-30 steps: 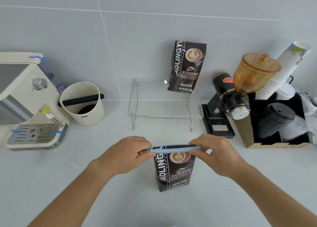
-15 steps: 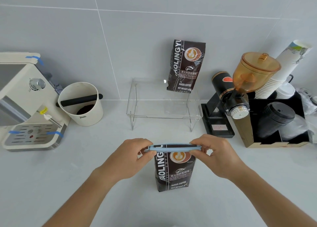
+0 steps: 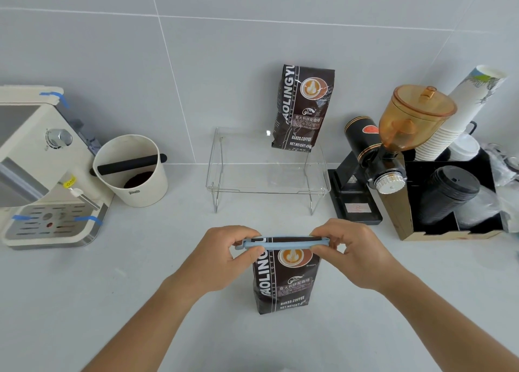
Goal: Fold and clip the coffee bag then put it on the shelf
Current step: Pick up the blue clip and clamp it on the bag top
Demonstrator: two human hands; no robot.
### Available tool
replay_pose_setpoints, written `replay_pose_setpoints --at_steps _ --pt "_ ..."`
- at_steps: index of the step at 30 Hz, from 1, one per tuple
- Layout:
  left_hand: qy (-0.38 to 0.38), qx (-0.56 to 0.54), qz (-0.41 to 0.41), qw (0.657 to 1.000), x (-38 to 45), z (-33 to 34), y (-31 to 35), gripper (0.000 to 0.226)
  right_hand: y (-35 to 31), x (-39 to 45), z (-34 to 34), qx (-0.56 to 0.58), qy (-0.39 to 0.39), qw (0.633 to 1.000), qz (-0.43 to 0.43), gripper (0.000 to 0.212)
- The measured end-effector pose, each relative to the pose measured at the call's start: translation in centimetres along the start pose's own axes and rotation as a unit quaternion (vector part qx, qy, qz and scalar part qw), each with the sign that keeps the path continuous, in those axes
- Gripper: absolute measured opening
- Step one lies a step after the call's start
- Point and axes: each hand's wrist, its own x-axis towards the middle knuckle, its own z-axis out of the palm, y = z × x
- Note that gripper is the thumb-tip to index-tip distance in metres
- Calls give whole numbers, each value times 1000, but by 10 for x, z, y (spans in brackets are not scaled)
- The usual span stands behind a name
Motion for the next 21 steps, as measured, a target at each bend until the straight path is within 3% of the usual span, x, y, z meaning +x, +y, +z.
replay_pose_setpoints --at_steps 3,11,17,21 --pt "-22 -10 1 1000 4 6 2 23 1 1 1 1 -1 1000 10 14" --pt "4 -30 13 999 8 14 4 17 6 -1 2 20 3 999 38 12" --pt "-30 -116 -59 991 10 11 -4 13 25 -5 16 142 -41 978 150 50" --pt "-28 -169 -91 981 17 11 -7 17 41 -11 34 226 -120 947 195 55"
